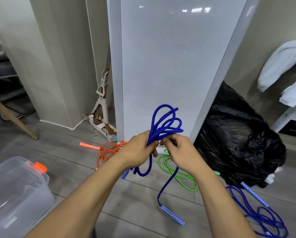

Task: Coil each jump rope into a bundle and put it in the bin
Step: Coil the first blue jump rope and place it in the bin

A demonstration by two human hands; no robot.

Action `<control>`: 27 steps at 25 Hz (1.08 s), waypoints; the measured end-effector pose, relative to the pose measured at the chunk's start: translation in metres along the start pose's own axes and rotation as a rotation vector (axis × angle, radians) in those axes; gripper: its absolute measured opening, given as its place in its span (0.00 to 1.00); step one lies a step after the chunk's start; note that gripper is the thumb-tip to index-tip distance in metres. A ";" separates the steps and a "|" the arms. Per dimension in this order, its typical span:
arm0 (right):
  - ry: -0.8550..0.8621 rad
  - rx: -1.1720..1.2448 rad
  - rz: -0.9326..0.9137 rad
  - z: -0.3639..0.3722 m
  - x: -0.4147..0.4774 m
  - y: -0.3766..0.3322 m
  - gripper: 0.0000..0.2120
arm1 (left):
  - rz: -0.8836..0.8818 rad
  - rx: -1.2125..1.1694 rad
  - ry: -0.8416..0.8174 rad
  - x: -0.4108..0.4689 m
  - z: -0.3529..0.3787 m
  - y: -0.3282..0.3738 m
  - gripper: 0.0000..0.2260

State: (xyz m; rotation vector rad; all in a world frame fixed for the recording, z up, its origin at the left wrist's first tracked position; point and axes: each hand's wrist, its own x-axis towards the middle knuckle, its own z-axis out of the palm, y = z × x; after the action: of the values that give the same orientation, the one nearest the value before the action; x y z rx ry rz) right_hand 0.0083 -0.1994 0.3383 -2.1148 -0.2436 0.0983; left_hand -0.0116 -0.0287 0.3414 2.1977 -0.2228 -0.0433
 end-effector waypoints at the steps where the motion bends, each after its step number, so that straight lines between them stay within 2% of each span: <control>1: 0.034 -0.001 0.000 -0.001 0.001 0.000 0.11 | -0.006 -0.078 0.007 0.000 0.000 0.000 0.07; 3: 0.103 0.005 0.018 -0.006 0.002 0.002 0.15 | -0.035 -0.266 0.049 0.000 0.000 0.001 0.04; 5: 0.110 0.021 0.046 -0.012 0.003 0.006 0.17 | -0.091 -0.367 0.176 0.005 -0.001 -0.004 0.01; 7: 0.051 0.046 0.082 -0.017 0.006 0.011 0.17 | -0.163 -0.474 0.341 0.014 0.000 -0.012 0.04; 10: -0.117 -0.020 0.178 -0.027 0.004 0.022 0.16 | -0.271 -0.758 0.608 0.024 -0.004 -0.021 0.04; 12: -0.209 -0.115 0.256 -0.035 -0.002 0.028 0.18 | -0.346 -0.966 0.718 0.027 -0.012 -0.026 0.02; 13: -0.191 -0.187 0.245 -0.039 -0.003 0.028 0.19 | -0.373 -1.033 0.742 0.027 -0.015 -0.028 0.01; 15: 0.015 -0.258 0.137 -0.042 0.000 0.024 0.20 | -0.410 -1.083 0.738 0.027 -0.015 -0.029 0.01; 17: 0.219 -0.076 0.083 -0.040 0.006 0.018 0.19 | -0.401 -1.103 0.689 0.027 -0.010 -0.023 0.01; 18: 0.244 0.065 0.085 -0.037 0.009 0.013 0.18 | -0.389 -1.109 0.652 0.026 -0.007 -0.019 0.02; 20: 0.190 0.233 0.076 -0.026 0.009 0.005 0.18 | -0.367 -1.112 0.559 0.024 -0.001 -0.011 0.03; 23: 0.069 0.178 -0.003 -0.008 0.002 -0.002 0.14 | -0.337 -1.069 0.410 0.020 0.010 -0.001 0.03; 27: 0.143 0.276 0.008 0.005 -0.002 -0.012 0.02 | -0.302 -1.004 0.297 0.015 0.020 0.008 0.07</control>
State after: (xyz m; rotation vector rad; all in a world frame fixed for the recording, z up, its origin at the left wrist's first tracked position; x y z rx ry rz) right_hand 0.0039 -0.1893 0.3462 -1.8389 -0.1274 -0.0146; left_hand -0.0006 -0.0518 0.3369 1.1944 0.2611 0.0064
